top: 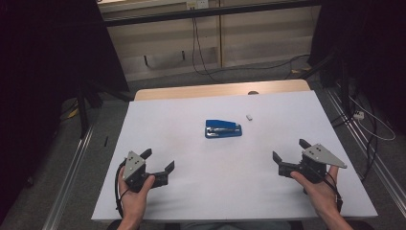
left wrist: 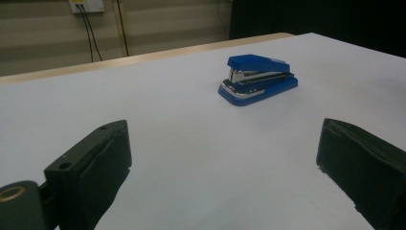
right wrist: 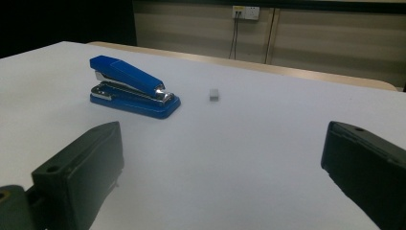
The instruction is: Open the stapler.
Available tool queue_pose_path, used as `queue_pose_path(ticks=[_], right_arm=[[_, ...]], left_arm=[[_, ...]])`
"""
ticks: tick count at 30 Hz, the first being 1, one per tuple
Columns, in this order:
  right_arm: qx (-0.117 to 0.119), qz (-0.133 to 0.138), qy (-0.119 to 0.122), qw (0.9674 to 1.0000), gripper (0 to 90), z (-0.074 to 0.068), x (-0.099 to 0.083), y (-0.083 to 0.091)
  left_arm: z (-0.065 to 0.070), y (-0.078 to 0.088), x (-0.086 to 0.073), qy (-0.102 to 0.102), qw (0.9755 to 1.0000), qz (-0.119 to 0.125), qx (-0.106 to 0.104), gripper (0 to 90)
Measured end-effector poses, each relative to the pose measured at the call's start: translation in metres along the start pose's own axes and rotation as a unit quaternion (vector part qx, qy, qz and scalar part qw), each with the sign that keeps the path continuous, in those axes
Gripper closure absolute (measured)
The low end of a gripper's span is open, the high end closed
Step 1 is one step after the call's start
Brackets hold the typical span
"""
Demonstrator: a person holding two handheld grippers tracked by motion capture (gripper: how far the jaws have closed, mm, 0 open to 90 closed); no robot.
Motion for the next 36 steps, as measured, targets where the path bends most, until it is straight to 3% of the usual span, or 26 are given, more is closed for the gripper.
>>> queue_pose_path(ticks=[8,17,21,29,30,34,36], right_arm=[[0.017,-0.007,0.003,0.9998,1.1,-0.005,-0.001,-0.002],[0.031,-0.021,0.001,0.9993,1.4,-0.012,-0.004,-0.006],[0.039,-0.023,0.01,0.9989,1.6,-0.017,-0.004,-0.009],[0.051,-0.024,0.024,0.9981,2.5,-0.024,-0.003,-0.013],[0.06,-0.028,0.024,0.9975,2.9,-0.027,-0.003,-0.016],[0.067,-0.035,0.038,0.9964,2.5,-0.032,-0.004,-0.023],[0.072,-0.037,0.038,0.996,2.4,-0.034,-0.004,-0.025]], left_arm=[[0.0,-0.003,-0.002,-0.017,0.9998,-0.009,0.004,4.8],[0.003,-0.005,-0.004,-0.01,0.9997,-0.019,-0.009,5.2],[0.006,-0.005,-0.002,-0.01,0.9998,-0.01,-0.012,5.4],[0.01,-0.009,-0.001,-0.009,0.9996,-0.015,-0.022,6.1],[0.011,-0.012,-0.001,-0.016,0.9994,-0.017,-0.025,6.2],[0.016,-0.019,-0.008,-0.002,0.9985,-0.037,-0.041,7.8],[0.017,-0.021,-0.009,-0.005,0.9985,-0.038,-0.039,8.2]])
Point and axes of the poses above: each handheld gripper's, and its own axes: y roughly backward along the jaws, x roughly out of its top, z roughly to its right, the point moved 9 cm from there along -y, roughly forward along the jaws, and after that the axes turned 3 degrees about z, right-handed, at the moved point
